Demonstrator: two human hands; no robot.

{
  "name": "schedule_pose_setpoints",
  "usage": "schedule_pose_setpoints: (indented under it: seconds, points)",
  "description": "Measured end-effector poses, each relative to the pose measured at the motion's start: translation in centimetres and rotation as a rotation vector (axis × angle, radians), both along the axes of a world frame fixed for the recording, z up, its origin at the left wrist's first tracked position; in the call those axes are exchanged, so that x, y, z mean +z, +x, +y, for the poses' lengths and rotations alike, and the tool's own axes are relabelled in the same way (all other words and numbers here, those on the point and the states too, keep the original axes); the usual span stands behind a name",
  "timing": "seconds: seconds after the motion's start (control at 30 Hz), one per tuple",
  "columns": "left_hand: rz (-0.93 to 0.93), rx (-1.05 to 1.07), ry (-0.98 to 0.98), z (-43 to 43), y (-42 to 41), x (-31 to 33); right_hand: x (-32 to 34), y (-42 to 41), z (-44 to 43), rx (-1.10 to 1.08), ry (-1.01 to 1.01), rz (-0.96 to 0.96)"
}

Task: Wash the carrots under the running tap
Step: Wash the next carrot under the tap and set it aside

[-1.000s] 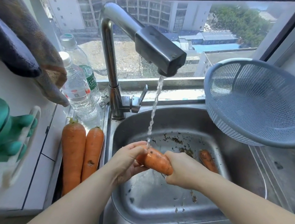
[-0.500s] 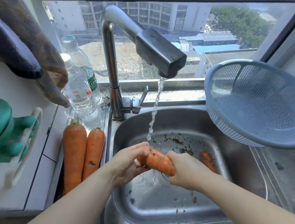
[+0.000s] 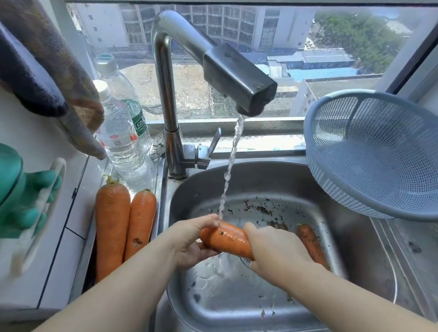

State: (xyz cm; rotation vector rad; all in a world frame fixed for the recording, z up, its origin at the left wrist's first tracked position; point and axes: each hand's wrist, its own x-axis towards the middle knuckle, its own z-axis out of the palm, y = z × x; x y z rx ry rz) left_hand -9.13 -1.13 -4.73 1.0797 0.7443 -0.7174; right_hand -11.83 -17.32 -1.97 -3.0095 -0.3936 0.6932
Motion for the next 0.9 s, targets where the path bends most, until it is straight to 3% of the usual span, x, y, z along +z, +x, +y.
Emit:
schedule_pose_setpoints:
  seconds: [0.2, 0.43, 0.67, 0.9]
  points:
    - [-0.095, -0.060, -0.033, -0.3, -0.3, 0.8, 0.3, 0.3, -0.7, -0.036, 0.044, 0.022]
    - [-0.061, 0.018, 0.232, -1.9, -0.3, 0.1, 0.3, 0.0, -0.2, -0.028, 0.018, 0.024]
    - [-0.177, -0.058, -0.004, -1.2, -0.4, -0.3, -0.1, 0.5, -1.2, -0.200, 0.159, 0.147]
    - [-0.181, -0.025, 0.193, -3.1, -0.1, 0.0, 0.3, -0.3, 0.5, -0.150, 0.144, 0.135]
